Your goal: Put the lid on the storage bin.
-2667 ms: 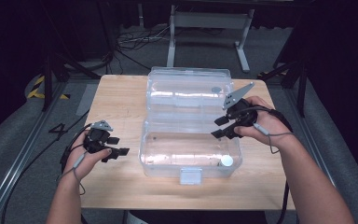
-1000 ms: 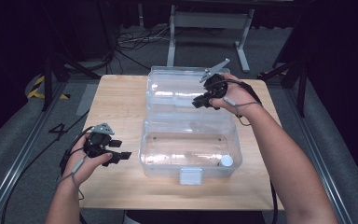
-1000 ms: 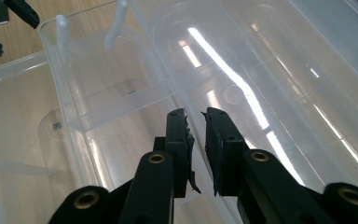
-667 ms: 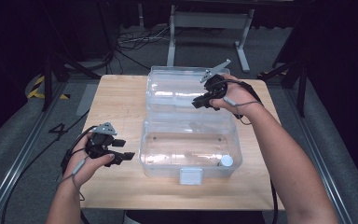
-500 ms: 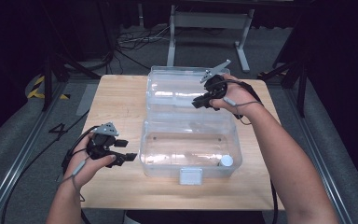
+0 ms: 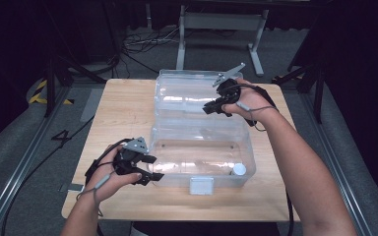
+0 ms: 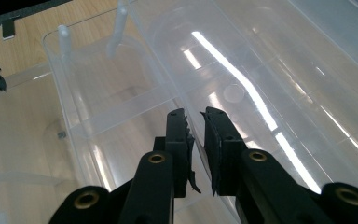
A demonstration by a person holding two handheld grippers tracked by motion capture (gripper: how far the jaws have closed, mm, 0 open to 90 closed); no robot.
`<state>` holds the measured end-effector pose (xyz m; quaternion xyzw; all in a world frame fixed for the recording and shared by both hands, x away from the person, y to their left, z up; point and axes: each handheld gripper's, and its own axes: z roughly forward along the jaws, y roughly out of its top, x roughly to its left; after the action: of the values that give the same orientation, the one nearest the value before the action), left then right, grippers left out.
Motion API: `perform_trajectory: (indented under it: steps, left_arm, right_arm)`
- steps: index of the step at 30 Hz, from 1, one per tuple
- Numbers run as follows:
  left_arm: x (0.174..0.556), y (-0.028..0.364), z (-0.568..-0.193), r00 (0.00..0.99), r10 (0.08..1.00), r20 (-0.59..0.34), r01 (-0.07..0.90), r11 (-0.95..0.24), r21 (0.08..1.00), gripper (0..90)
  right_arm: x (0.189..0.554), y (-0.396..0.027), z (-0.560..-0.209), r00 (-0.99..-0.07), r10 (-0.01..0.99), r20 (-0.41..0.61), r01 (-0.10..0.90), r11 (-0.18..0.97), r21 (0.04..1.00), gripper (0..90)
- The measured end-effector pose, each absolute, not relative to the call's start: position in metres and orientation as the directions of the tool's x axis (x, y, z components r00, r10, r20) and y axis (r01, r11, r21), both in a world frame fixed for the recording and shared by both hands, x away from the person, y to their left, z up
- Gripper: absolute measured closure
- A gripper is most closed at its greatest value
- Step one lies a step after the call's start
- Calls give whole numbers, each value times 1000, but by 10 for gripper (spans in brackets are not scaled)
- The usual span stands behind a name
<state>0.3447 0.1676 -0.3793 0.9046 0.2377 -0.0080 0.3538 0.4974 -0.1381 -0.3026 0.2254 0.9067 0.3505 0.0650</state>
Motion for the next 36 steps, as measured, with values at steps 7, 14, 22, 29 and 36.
perform_trajectory:
  steps: [7,14,22,29,36]
  left_arm:
    - [345,144,-392,908,377,-184,405,-673,618,376]
    - [346,131,-402,915,359,-184,392,-687,612,440]
    - [346,127,-404,937,310,-162,344,-729,592,672]
    - [345,126,-404,942,312,-127,325,-746,581,763]
    - [346,126,-405,938,319,-135,336,-744,578,762]
  right_arm:
    - [497,-138,-303,-890,455,37,361,652,667,807]
    - [497,-138,-303,-891,452,30,354,653,669,807]
    - [496,-137,-303,-890,455,34,358,651,669,807]
    - [495,-138,-303,-887,460,31,360,649,670,807]
    - [490,-138,-303,-885,466,18,355,647,675,808]
